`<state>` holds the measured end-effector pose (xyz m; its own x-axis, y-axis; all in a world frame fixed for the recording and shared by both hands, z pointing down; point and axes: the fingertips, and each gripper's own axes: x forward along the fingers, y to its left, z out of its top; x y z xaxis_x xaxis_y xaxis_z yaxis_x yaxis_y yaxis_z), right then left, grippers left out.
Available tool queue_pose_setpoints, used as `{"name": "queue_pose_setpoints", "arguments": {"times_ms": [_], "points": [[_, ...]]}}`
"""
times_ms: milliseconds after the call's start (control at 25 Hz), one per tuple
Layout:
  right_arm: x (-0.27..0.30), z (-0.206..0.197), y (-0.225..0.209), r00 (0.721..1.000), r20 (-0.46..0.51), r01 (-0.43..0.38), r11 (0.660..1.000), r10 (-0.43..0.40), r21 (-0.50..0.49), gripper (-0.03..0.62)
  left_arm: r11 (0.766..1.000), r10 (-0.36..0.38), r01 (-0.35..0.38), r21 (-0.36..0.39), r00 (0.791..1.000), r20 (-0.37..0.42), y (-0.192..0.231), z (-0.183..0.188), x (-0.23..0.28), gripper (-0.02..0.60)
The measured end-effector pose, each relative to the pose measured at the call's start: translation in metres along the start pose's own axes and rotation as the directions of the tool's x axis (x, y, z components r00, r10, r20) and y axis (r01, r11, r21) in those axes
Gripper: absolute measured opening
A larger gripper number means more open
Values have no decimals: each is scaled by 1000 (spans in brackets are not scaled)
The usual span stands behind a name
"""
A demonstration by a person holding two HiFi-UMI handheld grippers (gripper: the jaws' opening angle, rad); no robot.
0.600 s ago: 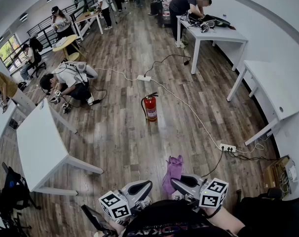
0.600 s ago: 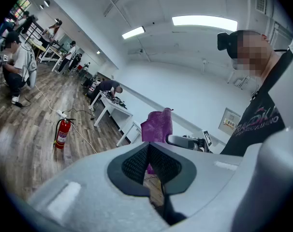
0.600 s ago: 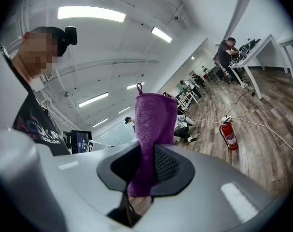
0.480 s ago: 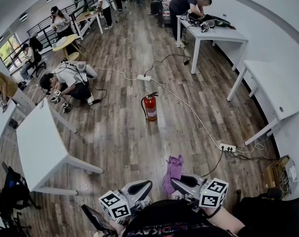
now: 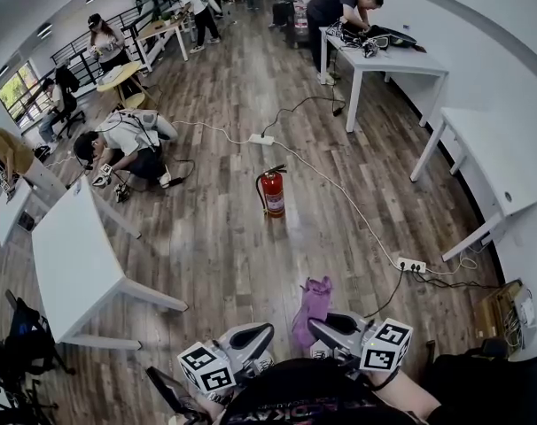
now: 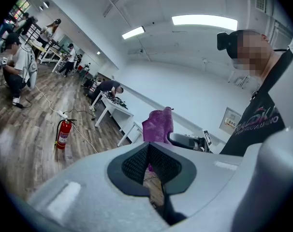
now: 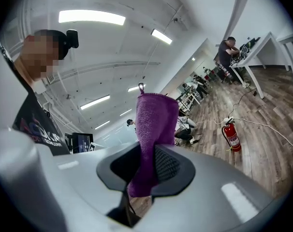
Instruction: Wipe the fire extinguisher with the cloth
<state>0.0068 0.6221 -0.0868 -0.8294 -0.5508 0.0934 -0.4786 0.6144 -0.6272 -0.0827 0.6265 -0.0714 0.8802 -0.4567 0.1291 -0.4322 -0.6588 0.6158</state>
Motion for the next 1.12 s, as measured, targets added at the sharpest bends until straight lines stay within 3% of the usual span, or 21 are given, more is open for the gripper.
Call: {"name": "queue_pose_setpoints", "arguments": {"times_ms": [480, 1120], "points": [[-21, 19, -28, 1000, 11, 16, 1000, -16, -2, 75, 999, 19, -19, -26, 1000, 5, 4, -2, 28, 5], [-69, 69, -93, 1000, 25, -8, 1000, 8, 5, 74, 998, 62, -62, 2, 998, -8, -5, 6, 122, 5]]}}
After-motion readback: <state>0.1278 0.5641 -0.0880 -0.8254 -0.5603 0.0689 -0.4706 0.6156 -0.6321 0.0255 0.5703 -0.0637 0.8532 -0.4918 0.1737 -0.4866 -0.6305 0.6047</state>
